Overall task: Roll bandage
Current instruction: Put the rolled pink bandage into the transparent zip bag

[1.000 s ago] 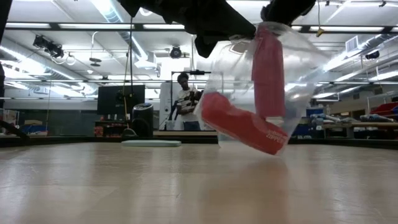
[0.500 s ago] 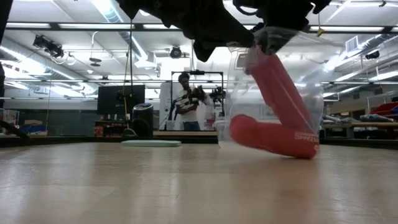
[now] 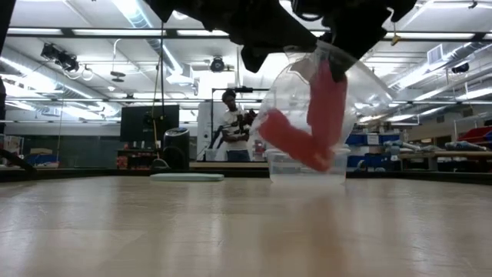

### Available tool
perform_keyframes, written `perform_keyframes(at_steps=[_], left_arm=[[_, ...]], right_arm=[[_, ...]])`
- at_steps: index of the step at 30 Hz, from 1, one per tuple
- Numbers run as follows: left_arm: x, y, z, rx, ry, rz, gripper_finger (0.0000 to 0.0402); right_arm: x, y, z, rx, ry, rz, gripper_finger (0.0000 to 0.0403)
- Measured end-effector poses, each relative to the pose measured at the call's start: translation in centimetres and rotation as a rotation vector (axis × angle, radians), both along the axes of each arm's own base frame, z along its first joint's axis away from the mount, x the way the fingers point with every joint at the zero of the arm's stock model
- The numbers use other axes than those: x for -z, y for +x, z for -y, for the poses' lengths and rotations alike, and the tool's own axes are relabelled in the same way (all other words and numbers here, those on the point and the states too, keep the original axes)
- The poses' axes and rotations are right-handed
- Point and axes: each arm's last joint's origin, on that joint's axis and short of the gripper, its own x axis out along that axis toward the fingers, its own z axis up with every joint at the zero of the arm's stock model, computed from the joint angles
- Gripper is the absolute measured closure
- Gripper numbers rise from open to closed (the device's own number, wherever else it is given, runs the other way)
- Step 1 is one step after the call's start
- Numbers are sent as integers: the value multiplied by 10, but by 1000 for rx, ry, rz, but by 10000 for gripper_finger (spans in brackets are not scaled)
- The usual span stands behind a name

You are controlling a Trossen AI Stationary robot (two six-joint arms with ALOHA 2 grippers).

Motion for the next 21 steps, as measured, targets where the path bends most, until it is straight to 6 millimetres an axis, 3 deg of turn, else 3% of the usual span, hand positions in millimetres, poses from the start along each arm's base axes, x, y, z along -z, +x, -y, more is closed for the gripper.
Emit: perform_keyframes(at_steps=[5,11,17,21], left_arm=[[-3,0,2,6,-3,7,380],[-4,-1,2,11,-5,14,380],[-4,-2,5,15,-8,9,380],[-4,-2,5,18,-8,1,380]], right_arm=[[-30,-9,7,69,-38,26,181],[-57,-16,0,88,-56,36,181],[-74,-26,-7,104,-94,37,184],[-69,-36,-12,104,-98,-54,191]])
